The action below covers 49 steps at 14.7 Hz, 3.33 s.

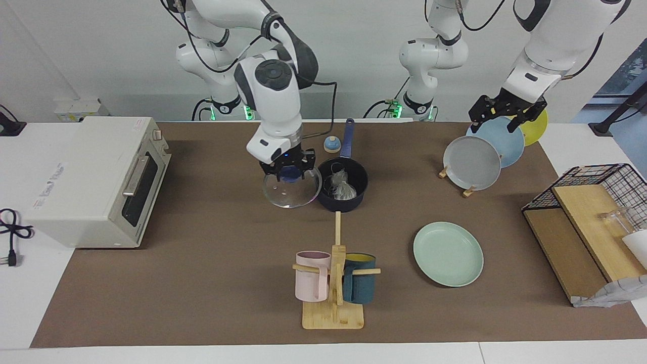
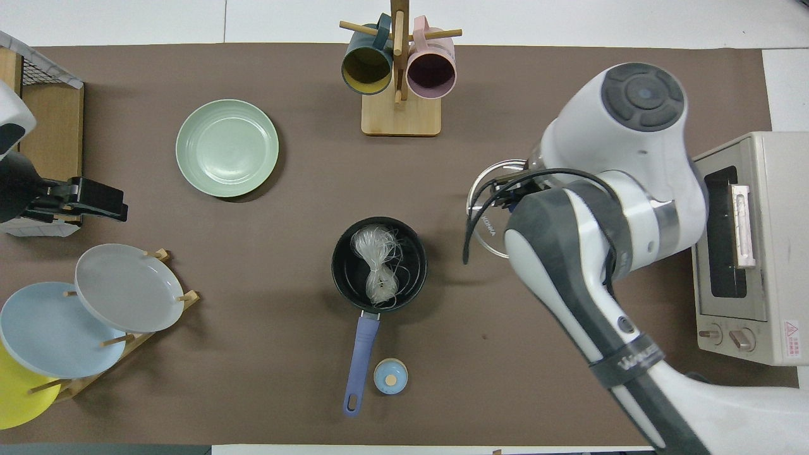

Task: Transfer vermicelli from plate to pot
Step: 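Carry the glass lid with the right gripper over the black pot, then lower the glass lid onto the pot with the right gripper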

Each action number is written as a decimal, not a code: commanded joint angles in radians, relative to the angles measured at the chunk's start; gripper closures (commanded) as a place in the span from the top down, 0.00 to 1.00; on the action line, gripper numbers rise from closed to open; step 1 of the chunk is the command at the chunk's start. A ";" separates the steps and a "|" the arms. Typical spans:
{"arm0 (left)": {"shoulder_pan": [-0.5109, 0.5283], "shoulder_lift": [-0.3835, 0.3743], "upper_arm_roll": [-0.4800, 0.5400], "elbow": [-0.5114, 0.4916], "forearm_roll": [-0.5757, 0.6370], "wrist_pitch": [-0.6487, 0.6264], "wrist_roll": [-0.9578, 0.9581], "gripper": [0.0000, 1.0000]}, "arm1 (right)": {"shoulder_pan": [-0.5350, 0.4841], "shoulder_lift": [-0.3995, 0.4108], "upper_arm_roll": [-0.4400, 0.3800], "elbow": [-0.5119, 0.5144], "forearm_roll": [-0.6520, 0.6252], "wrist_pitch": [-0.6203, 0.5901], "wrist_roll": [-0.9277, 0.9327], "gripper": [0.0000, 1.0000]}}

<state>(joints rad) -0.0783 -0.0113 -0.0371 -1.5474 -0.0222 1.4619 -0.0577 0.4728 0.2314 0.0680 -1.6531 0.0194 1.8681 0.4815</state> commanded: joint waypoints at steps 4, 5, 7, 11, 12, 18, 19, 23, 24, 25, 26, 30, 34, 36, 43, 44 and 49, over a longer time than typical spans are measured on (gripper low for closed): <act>0.028 0.013 -0.021 0.004 0.021 0.000 0.013 1.00 | 0.151 0.017 -0.004 -0.019 -0.018 0.081 0.218 0.54; 0.028 0.010 -0.023 0.001 0.021 0.001 0.013 1.00 | 0.155 0.010 -0.004 -0.048 -0.024 0.098 0.227 0.54; 0.028 0.010 -0.023 0.001 0.021 0.000 0.010 1.00 | 0.177 0.002 -0.002 -0.077 -0.024 0.127 0.232 0.54; 0.031 0.008 -0.023 0.001 0.021 -0.006 0.012 1.00 | 0.176 -0.006 -0.002 -0.108 -0.024 0.174 0.232 0.54; 0.031 0.008 -0.023 0.001 0.021 -0.006 0.012 1.00 | 0.188 0.003 -0.004 -0.099 -0.025 0.168 0.233 0.54; 0.040 0.008 -0.023 0.001 0.021 -0.006 0.013 1.00 | 0.198 0.040 -0.002 -0.068 -0.070 0.143 0.232 0.54; 0.040 0.005 -0.023 0.001 0.021 -0.008 0.013 1.00 | 0.198 0.042 -0.002 -0.066 -0.068 0.141 0.233 0.54; 0.040 0.004 -0.021 0.000 0.021 -0.005 0.003 1.00 | 0.198 0.078 -0.002 -0.033 -0.064 0.140 0.233 0.54; 0.040 0.002 -0.021 0.000 0.021 -0.003 0.002 1.00 | 0.201 0.091 -0.002 -0.021 -0.064 0.135 0.233 0.54; 0.040 0.002 -0.021 0.000 0.021 0.000 0.006 1.00 | 0.201 0.095 -0.002 -0.017 -0.064 0.134 0.233 0.54; 0.040 0.002 -0.021 0.000 0.021 0.001 0.006 1.00 | 0.201 0.101 -0.002 -0.016 -0.064 0.134 0.233 0.54; 0.040 0.002 -0.020 0.000 0.021 -0.006 0.006 1.00 | 0.204 0.121 -0.002 0.009 -0.064 0.128 0.233 0.54; 0.040 0.002 -0.020 0.000 0.021 -0.005 0.004 1.00 | 0.204 0.124 -0.002 0.009 -0.059 0.135 0.236 0.54; 0.040 0.002 -0.020 0.000 0.021 -0.005 0.004 1.00 | 0.205 0.129 -0.002 0.009 -0.062 0.140 0.242 0.54; 0.040 0.002 -0.020 0.000 0.021 -0.005 0.004 1.00 | 0.223 0.137 -0.002 0.009 -0.078 0.155 0.255 0.55; 0.040 0.002 -0.020 0.000 0.021 -0.005 0.004 1.00 | 0.227 0.137 -0.002 0.009 -0.078 0.160 0.255 0.55; 0.040 0.002 -0.020 0.000 0.021 -0.005 0.004 1.00 | 0.233 0.135 -0.002 0.016 -0.122 0.144 0.279 0.56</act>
<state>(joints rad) -0.0554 -0.0004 -0.0430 -1.5475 -0.0221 1.4625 -0.0573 0.6931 0.3504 0.0674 -1.6492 -0.0722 2.0156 0.7257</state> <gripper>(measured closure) 0.000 0.344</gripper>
